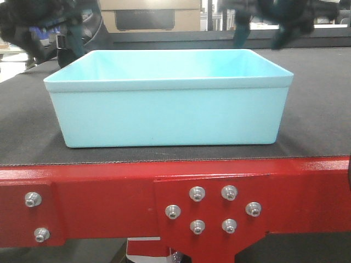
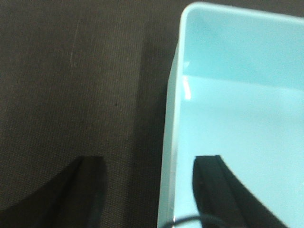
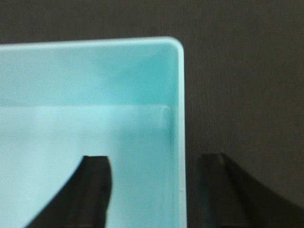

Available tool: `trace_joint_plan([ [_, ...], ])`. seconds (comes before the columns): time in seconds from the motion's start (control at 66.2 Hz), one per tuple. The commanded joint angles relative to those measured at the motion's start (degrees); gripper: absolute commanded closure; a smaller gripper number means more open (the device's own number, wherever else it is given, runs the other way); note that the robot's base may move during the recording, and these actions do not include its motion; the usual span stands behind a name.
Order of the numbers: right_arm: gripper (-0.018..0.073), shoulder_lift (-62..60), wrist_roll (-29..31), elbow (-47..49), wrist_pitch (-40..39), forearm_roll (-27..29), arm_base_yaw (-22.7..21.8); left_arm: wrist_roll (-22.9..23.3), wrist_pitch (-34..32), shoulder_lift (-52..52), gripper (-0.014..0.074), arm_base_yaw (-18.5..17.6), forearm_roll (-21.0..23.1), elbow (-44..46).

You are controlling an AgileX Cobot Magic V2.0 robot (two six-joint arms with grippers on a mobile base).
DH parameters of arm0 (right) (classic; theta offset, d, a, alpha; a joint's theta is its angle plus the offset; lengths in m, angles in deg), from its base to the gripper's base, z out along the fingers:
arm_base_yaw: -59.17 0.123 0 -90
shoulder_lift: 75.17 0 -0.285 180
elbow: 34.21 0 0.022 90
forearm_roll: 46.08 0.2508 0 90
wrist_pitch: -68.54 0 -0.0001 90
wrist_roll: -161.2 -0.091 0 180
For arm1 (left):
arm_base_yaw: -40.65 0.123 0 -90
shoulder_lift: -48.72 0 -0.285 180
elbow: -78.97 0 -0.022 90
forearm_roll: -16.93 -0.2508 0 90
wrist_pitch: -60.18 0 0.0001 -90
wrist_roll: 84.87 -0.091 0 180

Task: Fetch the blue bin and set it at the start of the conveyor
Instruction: 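Lower the teal bin onto the grey table surface with both grippers, then open both grippers and raise them off the bin rims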

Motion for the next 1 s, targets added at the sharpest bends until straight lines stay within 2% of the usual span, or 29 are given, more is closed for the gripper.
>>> trace_joint_plan([
  [0.0, 0.0412, -3.8, 1.4, 0.3, -0.1, -0.3, -0.1, 0.4, 0.1, -3.8, 0.0394, -0.2, 0.0, 0.3],
  [0.045, 0.0514, -5.2, 1.4, 0.3, 0.3, -0.3, 0.0, 0.4, 0.0, -5.1, 0.0454, -0.2, 0.0, 0.3],
  [0.106, 0.0658, -7.3, 1.4, 0.3, 0.9, -0.3, 0.0, 0.3, -0.3, -7.5, 0.0598, -0.2, 0.0, 0.3],
  [0.136, 0.0712, -8.0, 1.6, 0.3, 1.3, -0.3, 0.0, 0.0, -0.2, -8.2, 0.0651, -0.2, 0.0, 0.3],
  [0.166, 0.0724, -8.7, 1.8, 0.3, 1.6, -0.3, 0.0, -0.1, -0.1, -9.0, 0.071, -0.2, 0.0, 0.3],
  [0.242, 0.0721, -9.5, 3.2, 0.3, 1.8, -0.3, 0.0, -1.0, -0.1, -9.9, 0.0707, -0.2, 1.0, 0.3],
  [0.287, 0.072, -10.1, 4.7, 0.1, 2.1, -0.3, 0.1, -3.2, -0.4, -10.3, 0.0707, -0.2, 2.8, 0.1],
  [0.393, 0.072, -12.2, 8.5, -3.1, 1.2, -0.3, 0.1, -12.4, -4.0, -11.8, 0.0701, -0.2, 12.2, -2.2],
  [0.483, 0.072, -15.3, 10.3, -9.3, -4.1, -0.3, 0.1, -18.7, -9.7, -13.7, 0.0697, -0.2, 19.3, -6.8],
  [0.544, 0.072, -18.0, 10.5, -14.1, -10.5, -0.3, 0.1, -22.3, -15.1, -15.7, 0.0697, -0.2, 24.1, -11.3],
  [0.604, 0.072, -20.7, 10.5, -18.2, -15.5, -0.3, 0.1, -24.6, -19.5, -17.9, 0.0697, -0.2, 26.9, -15.7],
  [0.755, 0.072, -27.2, 10.5, -27.7, -22.9, -0.3, 0.1, -25.1, -27.9, -25.3, 0.0697, -0.2, 27.3, -26.7],
  [0.982, 0.072, -37.0, 10.5, -34.4, -24.0, -0.3, 0.1, -25.2, -31.3, -41.1, 0.0697, -1.3, 27.1, -39.4],
])
